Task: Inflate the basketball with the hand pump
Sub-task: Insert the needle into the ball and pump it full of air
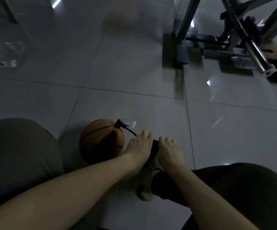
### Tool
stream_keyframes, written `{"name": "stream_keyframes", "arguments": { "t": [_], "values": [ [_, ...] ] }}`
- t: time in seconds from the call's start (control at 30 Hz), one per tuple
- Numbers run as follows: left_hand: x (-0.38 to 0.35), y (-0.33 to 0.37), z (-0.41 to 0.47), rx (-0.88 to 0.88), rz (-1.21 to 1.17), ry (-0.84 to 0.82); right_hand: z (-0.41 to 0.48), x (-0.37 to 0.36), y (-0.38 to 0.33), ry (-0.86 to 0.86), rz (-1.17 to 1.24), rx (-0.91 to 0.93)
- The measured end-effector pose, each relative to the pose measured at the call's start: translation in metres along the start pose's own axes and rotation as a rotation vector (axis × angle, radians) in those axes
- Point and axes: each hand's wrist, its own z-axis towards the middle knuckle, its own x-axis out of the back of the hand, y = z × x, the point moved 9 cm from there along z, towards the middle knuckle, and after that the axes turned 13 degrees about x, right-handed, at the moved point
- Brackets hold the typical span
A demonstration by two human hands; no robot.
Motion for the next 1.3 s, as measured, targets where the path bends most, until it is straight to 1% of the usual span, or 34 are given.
{"name": "stream_keyframes", "arguments": {
  "t": [0.07, 0.1, 0.13, 0.27, 0.33, 0.37, 0.43, 0.6, 0.73, 0.93, 1.03, 1.1, 1.17, 1.23, 1.3],
  "values": [
    [0.003, 0.001, -0.004, -0.025, 0.008, -0.042, -0.005, 0.012, -0.002, 0.015, 0.040, 0.017],
    [0.012, 0.002, -0.005, -0.033, 0.000, -0.029, -0.007, 0.025, -0.003, 0.077, 0.051, 0.030],
    [0.028, 0.002, -0.003, -0.042, -0.017, 0.022, -0.008, 0.041, -0.005, 0.170, 0.053, 0.048],
    [0.118, 0.019, -0.006, -0.164, -0.067, 0.364, -0.025, 0.118, -0.013, 0.593, -0.027, 0.116],
    [0.150, 0.029, -0.017, -0.226, -0.072, 0.502, -0.038, 0.145, -0.018, 0.733, -0.082, 0.149],
    [0.156, 0.031, -0.023, -0.240, -0.070, 0.545, -0.041, 0.150, -0.020, 0.767, -0.113, 0.150],
    [0.149, 0.029, -0.031, -0.223, -0.048, 0.561, -0.039, 0.141, -0.022, 0.739, -0.175, 0.116],
    [0.070, 0.014, -0.029, -0.153, 0.105, 0.377, -0.023, 0.071, -0.025, 0.430, -0.241, 0.049],
    [0.030, 0.013, -0.029, -0.161, 0.130, 0.327, -0.020, 0.030, -0.018, 0.230, -0.196, 0.006],
    [-0.008, 0.009, -0.021, -0.132, 0.197, 0.180, -0.007, -0.004, -0.012, 0.050, -0.177, 0.021],
    [-0.013, 0.005, -0.020, -0.101, 0.201, 0.117, -0.006, -0.008, -0.009, 0.028, -0.126, 0.008],
    [-0.014, 0.006, -0.023, -0.095, 0.193, 0.048, -0.012, -0.008, -0.009, 0.011, -0.045, 0.007],
    [-0.001, 0.008, -0.023, -0.092, 0.161, 0.007, -0.015, 0.005, -0.009, 0.074, 0.051, -0.001],
    [0.035, 0.015, -0.016, -0.097, 0.102, 0.073, -0.015, 0.039, -0.009, 0.225, 0.083, -0.002],
    [0.086, 0.026, -0.014, -0.135, 0.034, 0.244, -0.021, 0.081, -0.012, 0.406, 0.030, 0.020]
  ]
}}
